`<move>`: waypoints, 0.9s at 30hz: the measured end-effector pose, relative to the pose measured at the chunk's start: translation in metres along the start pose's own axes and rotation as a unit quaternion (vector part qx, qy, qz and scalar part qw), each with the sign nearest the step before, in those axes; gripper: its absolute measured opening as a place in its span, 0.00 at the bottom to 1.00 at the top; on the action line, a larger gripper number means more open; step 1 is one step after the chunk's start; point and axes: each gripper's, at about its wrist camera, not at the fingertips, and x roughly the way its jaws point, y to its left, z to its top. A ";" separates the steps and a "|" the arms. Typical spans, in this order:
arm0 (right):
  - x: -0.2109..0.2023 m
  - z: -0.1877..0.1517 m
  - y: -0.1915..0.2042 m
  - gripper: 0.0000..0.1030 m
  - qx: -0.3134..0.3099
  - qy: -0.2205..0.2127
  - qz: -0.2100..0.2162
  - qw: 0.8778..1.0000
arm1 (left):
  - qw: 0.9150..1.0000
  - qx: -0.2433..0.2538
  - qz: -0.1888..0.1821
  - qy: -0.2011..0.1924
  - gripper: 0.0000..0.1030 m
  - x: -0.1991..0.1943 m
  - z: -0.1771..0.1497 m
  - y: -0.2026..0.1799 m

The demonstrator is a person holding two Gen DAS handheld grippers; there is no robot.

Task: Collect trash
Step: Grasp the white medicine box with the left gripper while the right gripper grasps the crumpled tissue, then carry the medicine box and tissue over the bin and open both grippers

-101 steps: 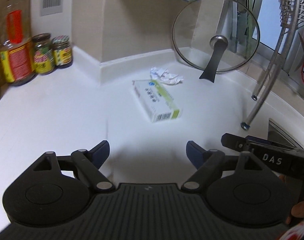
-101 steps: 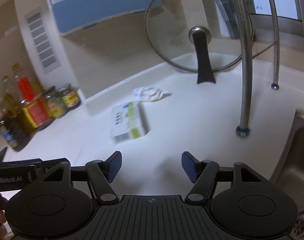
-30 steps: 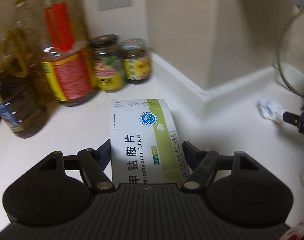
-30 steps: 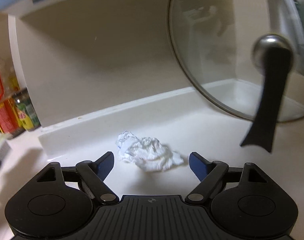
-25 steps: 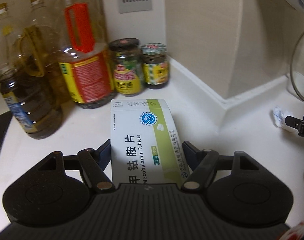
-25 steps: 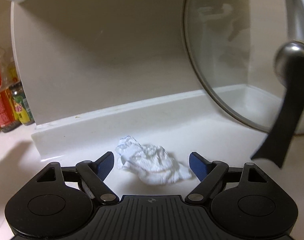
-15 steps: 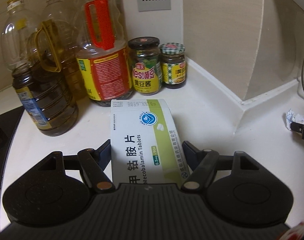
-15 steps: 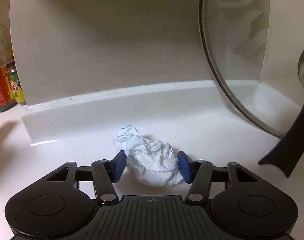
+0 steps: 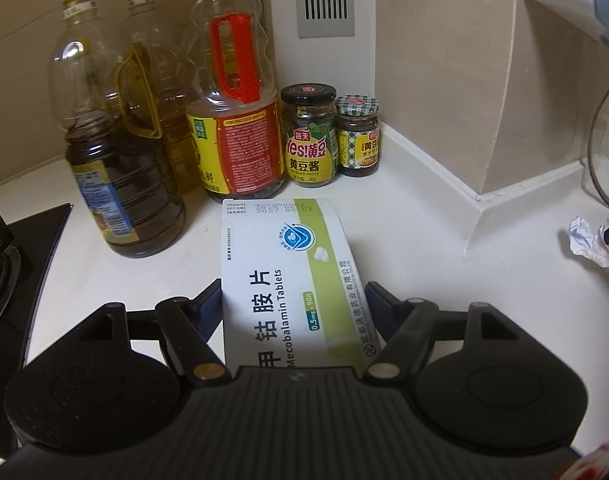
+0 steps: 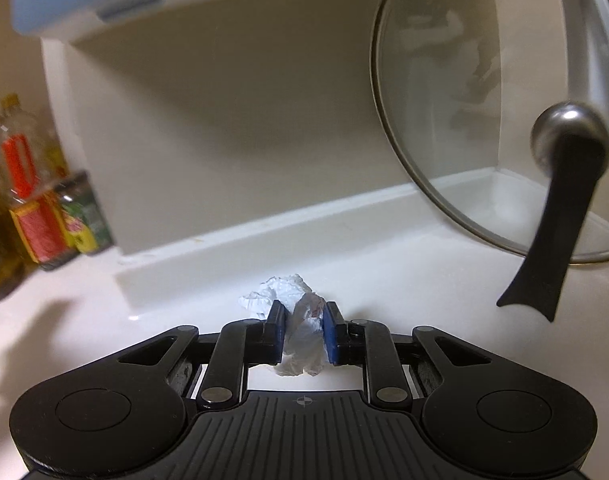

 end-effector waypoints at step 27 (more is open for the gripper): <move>-0.240 -0.124 0.200 0.20 0.074 0.012 0.096 0.993 | 0.988 0.048 -0.147 0.004 0.70 -0.166 -0.128 0.095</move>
